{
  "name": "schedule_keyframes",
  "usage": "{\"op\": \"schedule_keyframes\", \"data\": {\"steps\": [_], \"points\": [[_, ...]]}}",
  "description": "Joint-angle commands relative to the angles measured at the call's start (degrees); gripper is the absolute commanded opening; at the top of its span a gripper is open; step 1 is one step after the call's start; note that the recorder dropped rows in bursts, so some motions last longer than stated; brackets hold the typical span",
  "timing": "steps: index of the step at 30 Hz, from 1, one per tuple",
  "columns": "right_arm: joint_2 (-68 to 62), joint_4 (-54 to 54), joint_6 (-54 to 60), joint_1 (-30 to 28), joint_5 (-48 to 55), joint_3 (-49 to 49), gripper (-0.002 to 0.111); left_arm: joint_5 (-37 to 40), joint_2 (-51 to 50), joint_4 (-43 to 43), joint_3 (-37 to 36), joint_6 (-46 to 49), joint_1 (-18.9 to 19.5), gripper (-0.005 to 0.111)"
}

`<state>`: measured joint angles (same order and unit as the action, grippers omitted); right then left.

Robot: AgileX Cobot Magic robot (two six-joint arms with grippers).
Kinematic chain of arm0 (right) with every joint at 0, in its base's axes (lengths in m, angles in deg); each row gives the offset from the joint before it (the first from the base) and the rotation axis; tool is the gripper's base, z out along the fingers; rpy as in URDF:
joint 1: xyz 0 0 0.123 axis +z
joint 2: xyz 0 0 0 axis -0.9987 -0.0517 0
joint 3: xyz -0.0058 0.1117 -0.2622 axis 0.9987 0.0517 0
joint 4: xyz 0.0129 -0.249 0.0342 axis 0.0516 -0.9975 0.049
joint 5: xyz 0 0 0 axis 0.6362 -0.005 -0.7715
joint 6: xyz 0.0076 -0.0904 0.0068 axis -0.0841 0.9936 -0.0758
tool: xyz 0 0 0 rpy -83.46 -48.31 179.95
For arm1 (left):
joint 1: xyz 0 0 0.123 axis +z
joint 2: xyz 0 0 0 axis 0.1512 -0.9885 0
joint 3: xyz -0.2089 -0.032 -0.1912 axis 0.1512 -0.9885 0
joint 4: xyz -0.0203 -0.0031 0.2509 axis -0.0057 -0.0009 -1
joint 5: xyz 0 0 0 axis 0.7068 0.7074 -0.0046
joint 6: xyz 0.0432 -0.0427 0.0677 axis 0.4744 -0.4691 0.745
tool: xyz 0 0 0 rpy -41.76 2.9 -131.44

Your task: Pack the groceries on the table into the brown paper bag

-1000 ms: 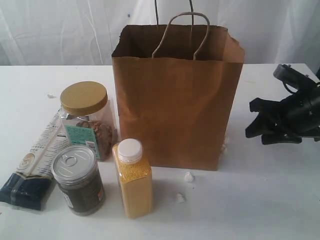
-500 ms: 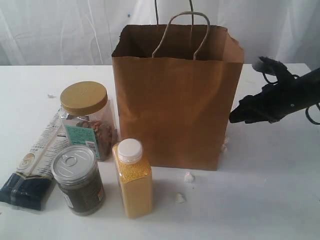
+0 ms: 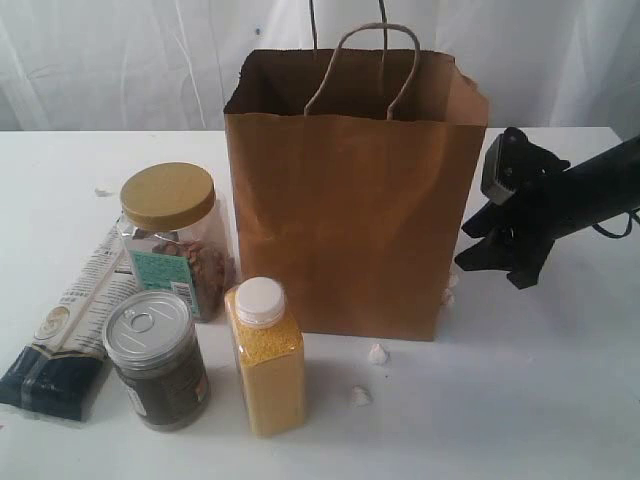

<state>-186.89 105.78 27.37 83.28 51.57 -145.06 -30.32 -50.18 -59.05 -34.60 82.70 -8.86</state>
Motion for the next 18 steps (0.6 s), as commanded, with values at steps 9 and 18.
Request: {"op": "schedule_keyframes", "data": {"steps": [9, 18], "points": [[-4.7, 1.3, 2.0, 2.0, -2.0, -0.3, 0.052, -0.2, 0.3, 0.1, -0.2, -0.2, 0.1, 0.000], [-7.1, 1.9, 2.0, 2.4, -4.3, -0.3, 0.052, -0.2, 0.3, 0.1, -0.2, -0.2, 0.1, 0.000]]}}
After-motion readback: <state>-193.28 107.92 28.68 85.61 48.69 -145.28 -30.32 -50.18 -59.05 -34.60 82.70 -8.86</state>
